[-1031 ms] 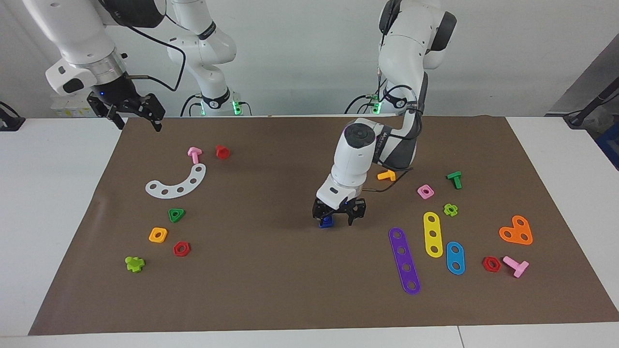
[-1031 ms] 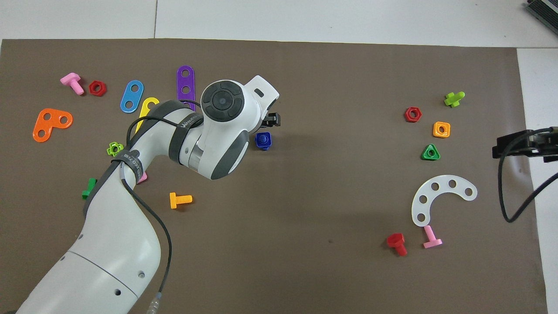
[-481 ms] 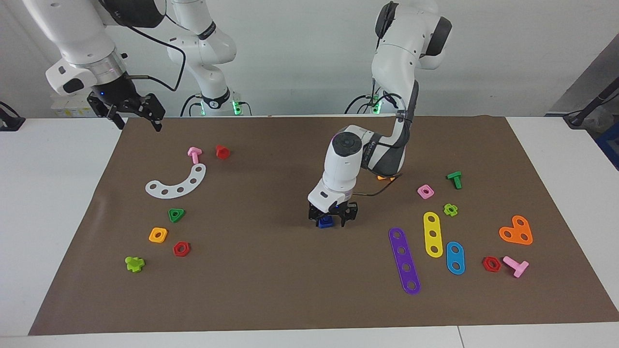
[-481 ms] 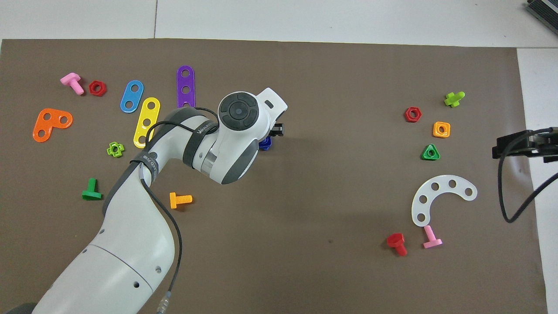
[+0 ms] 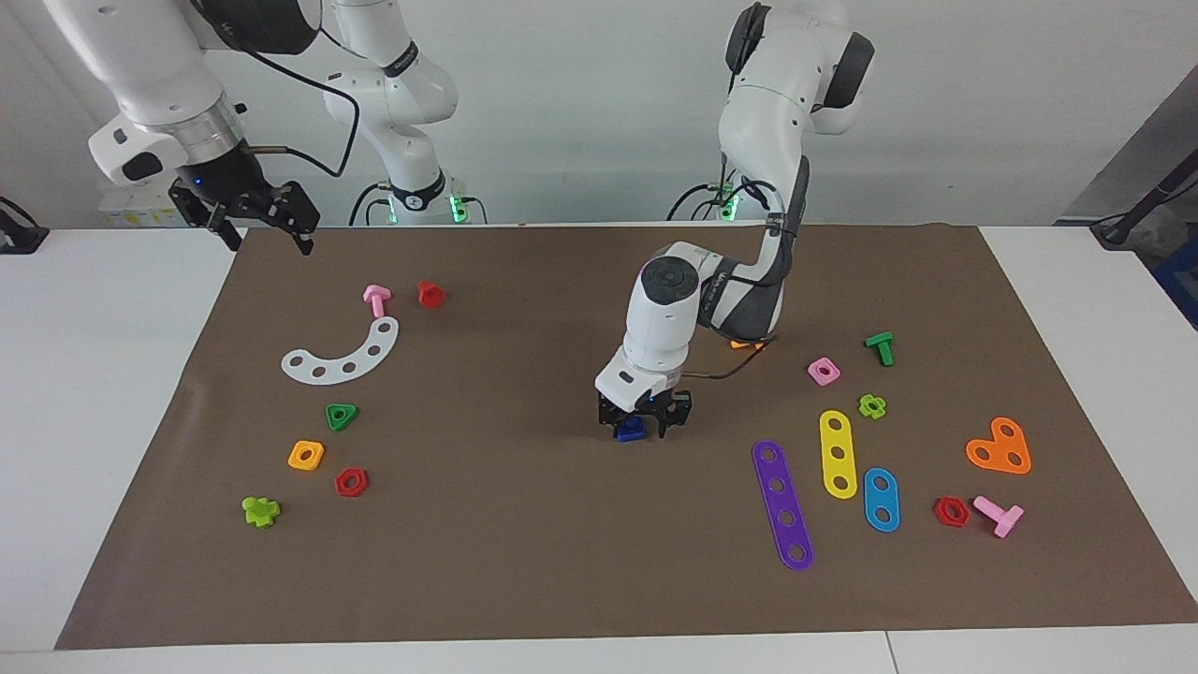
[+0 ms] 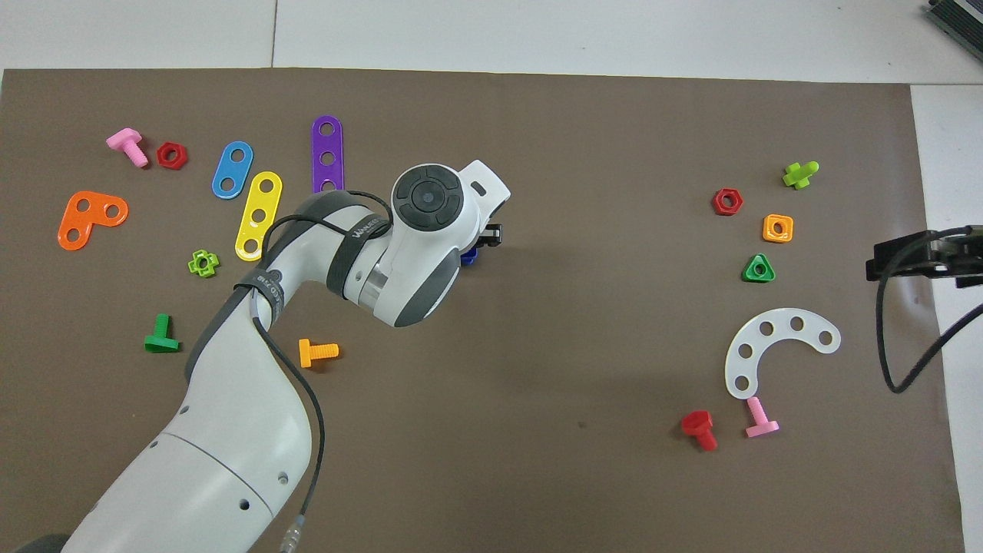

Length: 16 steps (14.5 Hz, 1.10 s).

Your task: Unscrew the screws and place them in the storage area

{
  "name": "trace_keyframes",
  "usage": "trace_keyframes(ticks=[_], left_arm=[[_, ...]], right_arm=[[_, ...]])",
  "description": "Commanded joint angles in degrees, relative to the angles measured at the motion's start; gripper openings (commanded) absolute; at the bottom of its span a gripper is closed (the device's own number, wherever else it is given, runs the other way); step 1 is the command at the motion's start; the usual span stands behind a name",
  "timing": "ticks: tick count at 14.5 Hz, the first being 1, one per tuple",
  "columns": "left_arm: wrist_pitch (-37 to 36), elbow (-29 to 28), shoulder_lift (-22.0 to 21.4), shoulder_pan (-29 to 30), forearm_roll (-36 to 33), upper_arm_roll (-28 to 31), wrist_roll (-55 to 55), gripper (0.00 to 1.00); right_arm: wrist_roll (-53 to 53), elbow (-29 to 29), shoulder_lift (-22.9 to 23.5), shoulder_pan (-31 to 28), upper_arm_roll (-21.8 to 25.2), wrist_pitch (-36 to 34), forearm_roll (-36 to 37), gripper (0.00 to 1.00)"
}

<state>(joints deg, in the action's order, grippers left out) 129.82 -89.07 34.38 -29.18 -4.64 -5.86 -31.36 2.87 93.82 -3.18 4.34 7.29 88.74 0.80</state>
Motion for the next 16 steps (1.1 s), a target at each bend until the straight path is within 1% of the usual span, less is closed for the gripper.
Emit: trace_keyframes(ticks=[1, 6, 8, 12, 16], left_arm=[[-1.42, 0.39, -0.45, -1.06, 0.07, 0.94, -0.98, 0.58], [-3.17, 1.26, -0.37, -0.88, 1.47, 0.85, -0.81, 0.36], [-5.62, 1.62, -0.28, -0.79, 1.74, 0.76, -0.81, 0.29], [-8.96, 6.17, 1.04, -0.27, 4.02, 0.85, -0.81, 0.28], [-16.25, 14.34, 3.06, 0.96, 5.6, 1.11, -0.63, 0.29]], right_arm=[[0.55, 1.89, -1.75, -0.47, -0.08, 0.47, -0.97, 1.0], [0.38, 1.98, -1.75, -0.64, -0.08, 0.47, -0.97, 1.0], [0.38, 2.07, -1.83, -0.64, -0.08, 0.47, -0.97, 1.0], [0.55, 1.98, -1.83, -0.56, -0.08, 0.64, -0.97, 1.0], [0.99, 1.45, -1.31, 0.15, -0.26, 2.22, -1.23, 1.0]])
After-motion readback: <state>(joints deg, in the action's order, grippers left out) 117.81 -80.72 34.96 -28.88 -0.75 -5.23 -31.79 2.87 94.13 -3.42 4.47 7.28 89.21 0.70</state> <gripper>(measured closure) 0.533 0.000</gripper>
